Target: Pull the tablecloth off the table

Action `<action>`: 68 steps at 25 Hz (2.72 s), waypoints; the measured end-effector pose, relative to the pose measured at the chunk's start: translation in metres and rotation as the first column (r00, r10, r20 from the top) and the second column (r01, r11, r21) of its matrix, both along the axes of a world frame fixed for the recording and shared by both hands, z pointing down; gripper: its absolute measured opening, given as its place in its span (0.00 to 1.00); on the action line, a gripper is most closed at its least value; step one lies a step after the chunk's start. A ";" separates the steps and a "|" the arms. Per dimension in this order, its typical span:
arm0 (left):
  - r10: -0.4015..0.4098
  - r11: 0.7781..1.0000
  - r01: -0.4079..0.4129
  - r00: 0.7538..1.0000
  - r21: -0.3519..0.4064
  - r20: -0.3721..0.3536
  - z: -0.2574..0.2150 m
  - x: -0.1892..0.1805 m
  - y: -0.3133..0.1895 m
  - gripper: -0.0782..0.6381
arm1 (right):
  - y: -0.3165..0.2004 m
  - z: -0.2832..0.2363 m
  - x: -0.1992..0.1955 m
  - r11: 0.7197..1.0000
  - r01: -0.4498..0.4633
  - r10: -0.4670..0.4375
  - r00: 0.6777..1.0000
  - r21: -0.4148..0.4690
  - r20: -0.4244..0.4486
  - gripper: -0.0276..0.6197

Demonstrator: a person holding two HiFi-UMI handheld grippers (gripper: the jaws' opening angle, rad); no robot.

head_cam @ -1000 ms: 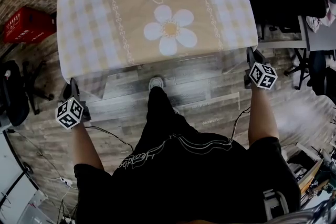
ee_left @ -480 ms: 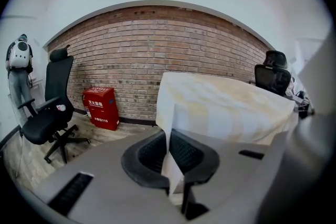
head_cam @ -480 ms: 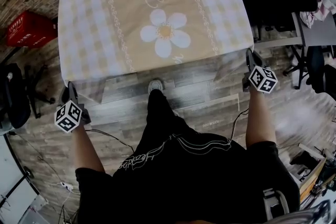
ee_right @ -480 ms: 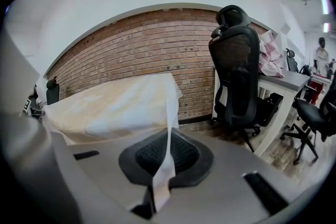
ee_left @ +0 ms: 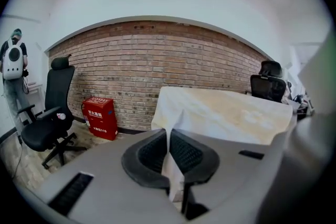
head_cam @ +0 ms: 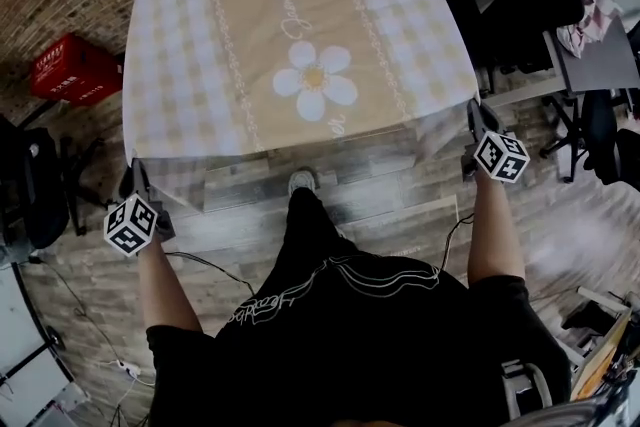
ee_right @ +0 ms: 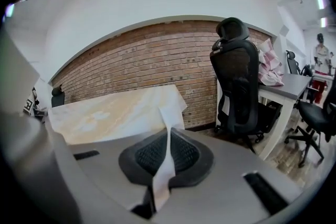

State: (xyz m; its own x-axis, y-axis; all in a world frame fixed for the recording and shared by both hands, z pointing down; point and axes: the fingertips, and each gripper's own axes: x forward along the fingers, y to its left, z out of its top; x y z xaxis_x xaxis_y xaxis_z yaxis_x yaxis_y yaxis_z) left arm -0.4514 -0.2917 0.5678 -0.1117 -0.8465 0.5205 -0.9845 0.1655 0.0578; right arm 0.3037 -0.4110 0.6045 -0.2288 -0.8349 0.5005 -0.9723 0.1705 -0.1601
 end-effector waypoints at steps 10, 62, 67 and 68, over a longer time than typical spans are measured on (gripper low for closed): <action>0.012 0.998 -0.013 1.000 0.067 0.013 -0.058 0.015 0.010 0.12 | 0.012 -0.066 -0.004 0.997 0.019 -0.022 0.999 0.079 0.039 0.04; 0.051 0.989 -0.041 0.997 0.142 -0.064 -0.155 0.113 0.110 0.13 | 0.117 -0.174 -0.008 0.982 0.046 -0.070 0.989 0.185 0.126 0.04; 0.070 0.988 -0.059 0.995 0.143 -0.067 -0.158 0.110 0.124 0.13 | 0.142 -0.176 -0.012 0.983 0.028 -0.053 0.990 0.182 0.132 0.04; 0.074 0.988 -0.064 0.995 0.144 -0.068 -0.158 0.109 0.126 0.13 | 0.147 -0.176 -0.013 0.983 0.026 -0.050 0.990 0.181 0.132 0.04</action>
State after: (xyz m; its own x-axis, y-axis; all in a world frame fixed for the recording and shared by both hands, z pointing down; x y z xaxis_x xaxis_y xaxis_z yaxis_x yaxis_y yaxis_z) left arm -0.3419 -0.1652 0.4100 -0.0171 -0.9164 0.4000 -0.9856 0.0828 0.1475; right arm 0.2910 -0.2640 0.4283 -0.3175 -0.8975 0.3061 -0.9359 0.2446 -0.2537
